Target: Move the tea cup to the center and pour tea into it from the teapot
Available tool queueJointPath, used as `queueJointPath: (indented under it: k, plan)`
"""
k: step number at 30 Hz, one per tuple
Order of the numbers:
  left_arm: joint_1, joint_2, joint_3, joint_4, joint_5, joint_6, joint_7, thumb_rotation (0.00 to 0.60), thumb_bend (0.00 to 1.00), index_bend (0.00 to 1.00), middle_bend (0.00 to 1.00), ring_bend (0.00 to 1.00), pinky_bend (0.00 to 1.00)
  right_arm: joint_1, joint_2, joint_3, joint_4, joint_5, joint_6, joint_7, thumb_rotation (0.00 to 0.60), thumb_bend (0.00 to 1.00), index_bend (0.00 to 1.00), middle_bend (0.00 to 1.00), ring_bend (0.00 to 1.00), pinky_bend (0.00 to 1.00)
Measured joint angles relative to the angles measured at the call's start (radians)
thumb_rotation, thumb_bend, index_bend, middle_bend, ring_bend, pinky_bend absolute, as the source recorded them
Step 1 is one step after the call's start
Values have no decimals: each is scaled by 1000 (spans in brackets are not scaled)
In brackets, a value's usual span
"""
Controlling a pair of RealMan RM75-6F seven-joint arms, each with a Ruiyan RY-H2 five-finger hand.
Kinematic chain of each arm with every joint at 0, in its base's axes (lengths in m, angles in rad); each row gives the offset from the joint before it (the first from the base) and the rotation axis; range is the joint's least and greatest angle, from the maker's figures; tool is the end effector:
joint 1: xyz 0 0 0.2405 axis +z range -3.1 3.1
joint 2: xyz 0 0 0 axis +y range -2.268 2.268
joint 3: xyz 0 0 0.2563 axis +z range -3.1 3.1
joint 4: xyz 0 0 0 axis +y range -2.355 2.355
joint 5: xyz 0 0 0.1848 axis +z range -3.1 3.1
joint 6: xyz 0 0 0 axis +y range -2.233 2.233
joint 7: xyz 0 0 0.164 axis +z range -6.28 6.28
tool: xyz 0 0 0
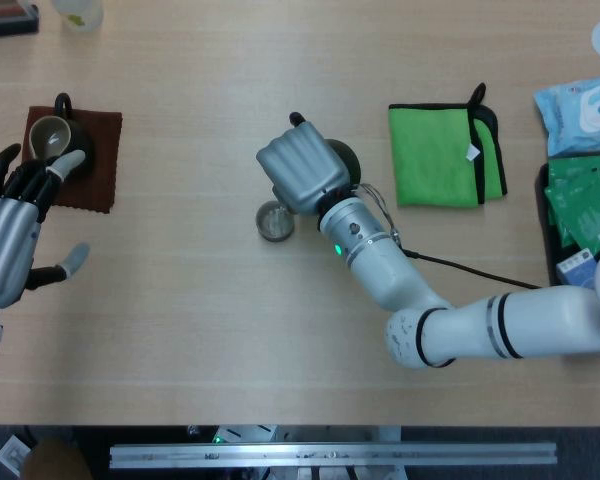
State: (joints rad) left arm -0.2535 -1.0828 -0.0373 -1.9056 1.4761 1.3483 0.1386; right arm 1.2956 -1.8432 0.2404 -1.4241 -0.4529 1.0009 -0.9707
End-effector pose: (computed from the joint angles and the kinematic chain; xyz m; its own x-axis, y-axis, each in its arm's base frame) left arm -0.2216 0.2300 0.1500 0.3070 0.1219 0.9439 0.9412 -0.1861 -0.2821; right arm 0.0214 -0.3610 -0.0943 0.7064 -0.2262 0.6707 -0.6628 -0.5437 0.5148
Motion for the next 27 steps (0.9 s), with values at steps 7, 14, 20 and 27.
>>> queueJointPath:
  k: [7, 14, 20, 27]
  plan:
    - [1, 0, -3, -1, 2, 1, -5, 600, 246, 104, 199, 174, 70, -13, -2, -1, -6, -6, 1, 25, 600, 394, 977, 953, 910, 232]
    - [3, -1, -3, -2, 5, 3, -5, 600, 246, 105, 199, 174, 70, -42, -6, 0, -10, -43, 2, 88, 600, 391, 977, 954, 910, 232]
    - [3, 2, -4, -3, 9, 1, -8, 600, 246, 105, 199, 174, 70, -75, -3, 8, -18, -73, -3, 158, 600, 388, 977, 953, 910, 232]
    - [1, 5, -3, -5, 9, -6, -9, 600, 246, 105, 199, 174, 70, -120, 17, 28, -40, -102, -21, 258, 600, 388, 977, 953, 909, 232]
